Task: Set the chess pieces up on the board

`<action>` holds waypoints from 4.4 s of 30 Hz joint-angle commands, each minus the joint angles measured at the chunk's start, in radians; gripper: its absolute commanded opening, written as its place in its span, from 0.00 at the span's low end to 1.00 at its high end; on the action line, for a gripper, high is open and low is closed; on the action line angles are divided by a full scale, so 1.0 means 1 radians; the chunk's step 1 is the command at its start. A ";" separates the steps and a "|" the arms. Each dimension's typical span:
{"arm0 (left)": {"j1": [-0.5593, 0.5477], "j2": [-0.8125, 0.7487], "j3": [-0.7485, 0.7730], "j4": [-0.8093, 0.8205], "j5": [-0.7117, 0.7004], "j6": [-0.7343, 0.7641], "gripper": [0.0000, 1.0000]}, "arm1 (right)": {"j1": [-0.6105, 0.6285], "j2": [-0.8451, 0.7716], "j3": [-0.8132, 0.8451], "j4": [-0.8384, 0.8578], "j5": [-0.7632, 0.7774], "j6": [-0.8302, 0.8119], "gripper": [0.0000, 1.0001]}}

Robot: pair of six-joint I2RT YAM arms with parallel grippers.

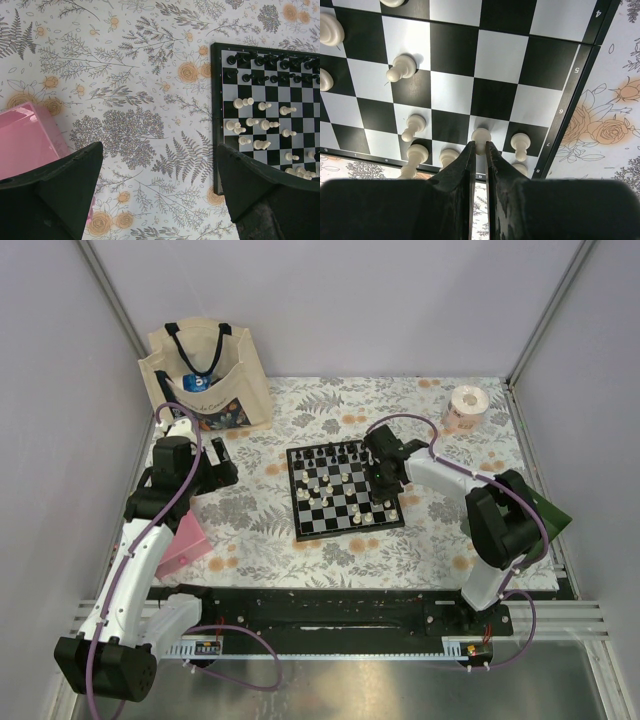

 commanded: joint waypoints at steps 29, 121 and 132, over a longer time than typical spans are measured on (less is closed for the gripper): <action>0.006 -0.011 -0.005 0.041 0.003 0.005 0.99 | 0.017 -0.025 0.001 -0.002 0.016 0.012 0.29; 0.008 -0.019 -0.006 0.041 0.002 0.009 0.99 | 0.075 -0.053 0.055 -0.003 0.073 0.009 0.07; 0.008 -0.018 -0.006 0.041 0.002 0.011 0.99 | 0.077 -0.030 0.051 -0.017 0.031 0.003 0.07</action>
